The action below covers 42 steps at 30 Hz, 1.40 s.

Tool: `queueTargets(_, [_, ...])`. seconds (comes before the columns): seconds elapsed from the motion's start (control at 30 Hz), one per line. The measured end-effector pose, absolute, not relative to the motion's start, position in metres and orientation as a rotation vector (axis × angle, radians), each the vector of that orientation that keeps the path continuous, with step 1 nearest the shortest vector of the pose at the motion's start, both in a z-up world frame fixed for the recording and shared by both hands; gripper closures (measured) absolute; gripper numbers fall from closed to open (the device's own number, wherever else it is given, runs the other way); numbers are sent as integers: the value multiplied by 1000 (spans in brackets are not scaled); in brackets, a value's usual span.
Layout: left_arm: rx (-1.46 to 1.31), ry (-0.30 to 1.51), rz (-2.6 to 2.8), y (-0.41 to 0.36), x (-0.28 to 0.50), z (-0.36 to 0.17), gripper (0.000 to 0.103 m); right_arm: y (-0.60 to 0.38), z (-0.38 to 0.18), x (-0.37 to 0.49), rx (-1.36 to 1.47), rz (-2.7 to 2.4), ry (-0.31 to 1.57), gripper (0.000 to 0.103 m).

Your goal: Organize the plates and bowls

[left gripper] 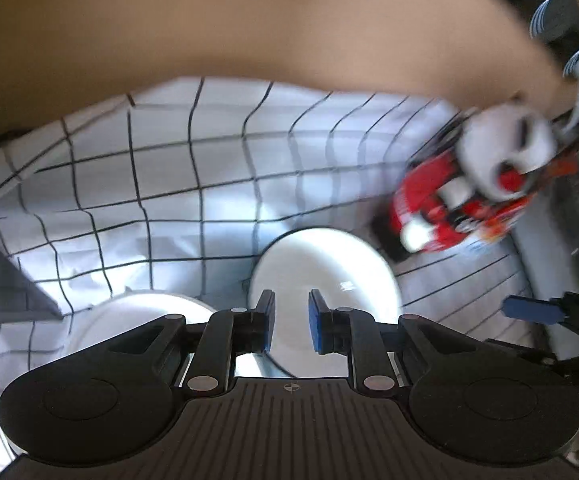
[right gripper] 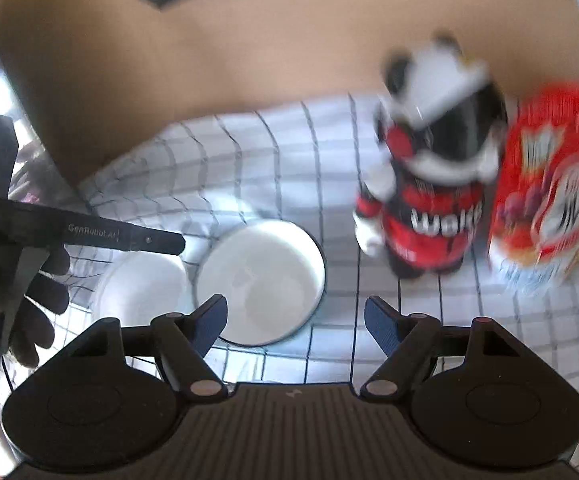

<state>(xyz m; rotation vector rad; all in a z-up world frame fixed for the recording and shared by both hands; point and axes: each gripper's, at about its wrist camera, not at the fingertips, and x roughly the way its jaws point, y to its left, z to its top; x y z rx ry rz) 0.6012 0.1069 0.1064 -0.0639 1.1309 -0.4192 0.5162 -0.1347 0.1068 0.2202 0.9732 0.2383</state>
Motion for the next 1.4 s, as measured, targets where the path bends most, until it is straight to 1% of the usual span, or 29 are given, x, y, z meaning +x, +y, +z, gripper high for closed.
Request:
queueTargets(0.07, [-40,1159,-387,106,611,92,83,-144,90,525,276,217,1008,31])
queueTargets(0.13, [-60,1184,-380,111,618,80,83,-151,75,533,332,198,1039,38])
queueTargets(0.17, [-73,1199,-387,111,622,74,83,-154,69,536,352,195,1052,39])
queueTargets(0.2, [-81,1212,-391,110,625,69,81,-157,64,537,369,191,1061,40])
queueTargets(0.23, [-77,1211,-391,109,628,67,77,-155,59,538,380,188,1068,40])
queueTargets(0.4, [-73,1254,-406,103,642,52,77,-150,33,559,438,175,1119,40])
queueTargets(0.43, [-64,1266,-406,101,644,48,77,-149,29,563,448,172,1131,42])
queueTargets(0.47, [-57,1278,-403,99,646,44,77,-146,23,568,450,166,1143,44])
queueTargets(0.53, [-55,1296,-406,98,649,36,77,-139,13,576,448,154,1166,54])
queueTargets(0.6, [-52,1292,-415,96,650,32,77,-134,2,583,462,146,1183,60])
queueTargets(0.63, [-53,1288,-417,94,651,30,77,-133,-4,586,479,144,1192,61])
queueTargets(0.7, [-54,1278,-420,91,649,30,72,-130,-14,591,518,154,1208,62])
queueTargets(0.77, [-43,1278,-409,87,647,32,69,-127,-24,593,561,183,1231,67])
queueTargets(0.83, [-34,1284,-393,83,647,32,69,-124,-29,593,584,216,1252,82])
queueTargets(1.07, [-3,1326,-459,62,637,32,70,-140,-23,581,515,161,1263,83])
queueTargets(1.4, [35,1347,-504,24,629,23,72,-167,-28,568,535,130,1234,83])
